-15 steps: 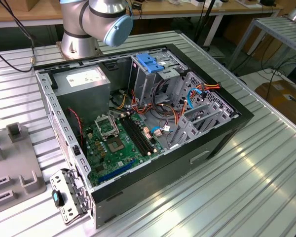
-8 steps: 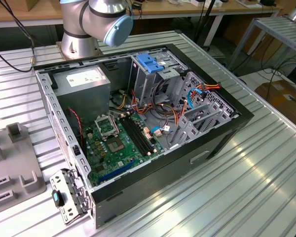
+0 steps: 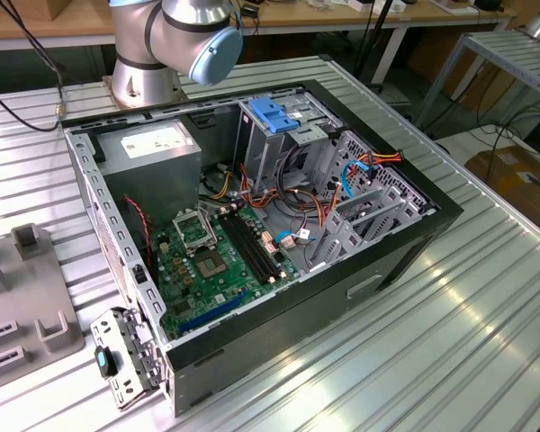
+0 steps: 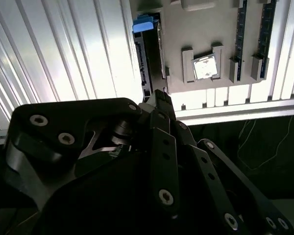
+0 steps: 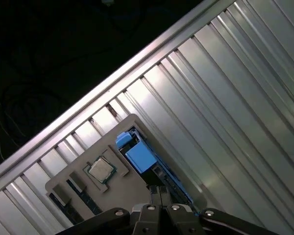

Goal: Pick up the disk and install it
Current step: 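Pick up the disk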

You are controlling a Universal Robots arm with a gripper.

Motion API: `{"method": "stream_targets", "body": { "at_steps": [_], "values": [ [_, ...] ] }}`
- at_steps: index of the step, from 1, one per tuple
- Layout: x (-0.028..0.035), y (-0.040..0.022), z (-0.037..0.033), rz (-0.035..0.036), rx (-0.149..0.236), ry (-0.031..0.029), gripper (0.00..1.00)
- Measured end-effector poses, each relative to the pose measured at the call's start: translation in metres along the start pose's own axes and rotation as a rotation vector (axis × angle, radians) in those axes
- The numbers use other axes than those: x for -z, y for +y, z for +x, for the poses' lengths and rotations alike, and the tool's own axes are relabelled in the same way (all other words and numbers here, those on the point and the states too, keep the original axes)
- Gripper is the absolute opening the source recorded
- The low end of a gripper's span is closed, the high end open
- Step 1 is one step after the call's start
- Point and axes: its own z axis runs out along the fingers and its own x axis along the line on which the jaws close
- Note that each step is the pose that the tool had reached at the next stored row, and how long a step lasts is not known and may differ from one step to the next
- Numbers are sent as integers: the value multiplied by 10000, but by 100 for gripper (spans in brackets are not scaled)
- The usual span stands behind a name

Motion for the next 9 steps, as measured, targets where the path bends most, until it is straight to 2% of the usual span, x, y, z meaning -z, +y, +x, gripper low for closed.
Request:
{"method": "stream_targets", "body": {
  "at_steps": [5, 9],
  "values": [
    [0, 0, 0, -11, 531, -10, 11],
    [0, 0, 0, -18, 816, -15, 11]
  ]
}}
